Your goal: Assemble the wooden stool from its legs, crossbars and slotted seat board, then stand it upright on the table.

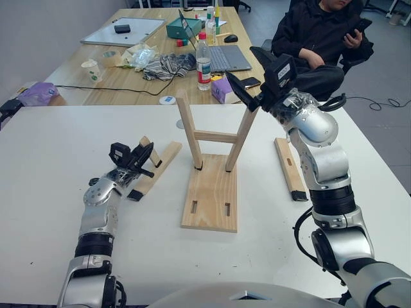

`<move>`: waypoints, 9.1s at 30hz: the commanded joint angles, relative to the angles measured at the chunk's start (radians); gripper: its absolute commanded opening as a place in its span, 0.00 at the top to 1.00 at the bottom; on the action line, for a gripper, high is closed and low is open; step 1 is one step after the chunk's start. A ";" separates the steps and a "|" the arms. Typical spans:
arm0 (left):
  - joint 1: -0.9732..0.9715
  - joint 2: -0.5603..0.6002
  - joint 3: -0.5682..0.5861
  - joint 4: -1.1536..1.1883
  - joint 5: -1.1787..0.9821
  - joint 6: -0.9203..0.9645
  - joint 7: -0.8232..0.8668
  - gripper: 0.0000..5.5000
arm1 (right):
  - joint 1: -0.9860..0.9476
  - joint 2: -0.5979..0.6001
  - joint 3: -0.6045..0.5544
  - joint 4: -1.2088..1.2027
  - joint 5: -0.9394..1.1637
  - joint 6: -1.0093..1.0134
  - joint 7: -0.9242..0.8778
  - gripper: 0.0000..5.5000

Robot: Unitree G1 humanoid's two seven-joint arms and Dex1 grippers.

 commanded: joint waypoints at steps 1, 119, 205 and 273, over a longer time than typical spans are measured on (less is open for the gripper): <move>0.103 0.038 -0.084 0.148 0.116 0.184 0.005 0.93 | -0.009 0.007 0.000 0.003 -0.007 0.001 0.002 0.37; -0.126 0.113 0.133 -0.809 -1.132 1.101 0.033 0.63 | -0.464 -0.001 -0.467 0.290 1.350 1.095 -0.042 0.32; -0.005 0.012 0.350 -0.458 -0.589 0.858 0.073 0.42 | 0.203 -0.322 -0.051 0.072 0.207 0.357 0.259 0.49; -0.416 0.098 0.322 -0.636 -1.078 1.001 0.175 0.34 | -0.076 -0.083 -0.263 -0.145 0.862 0.359 0.049 0.63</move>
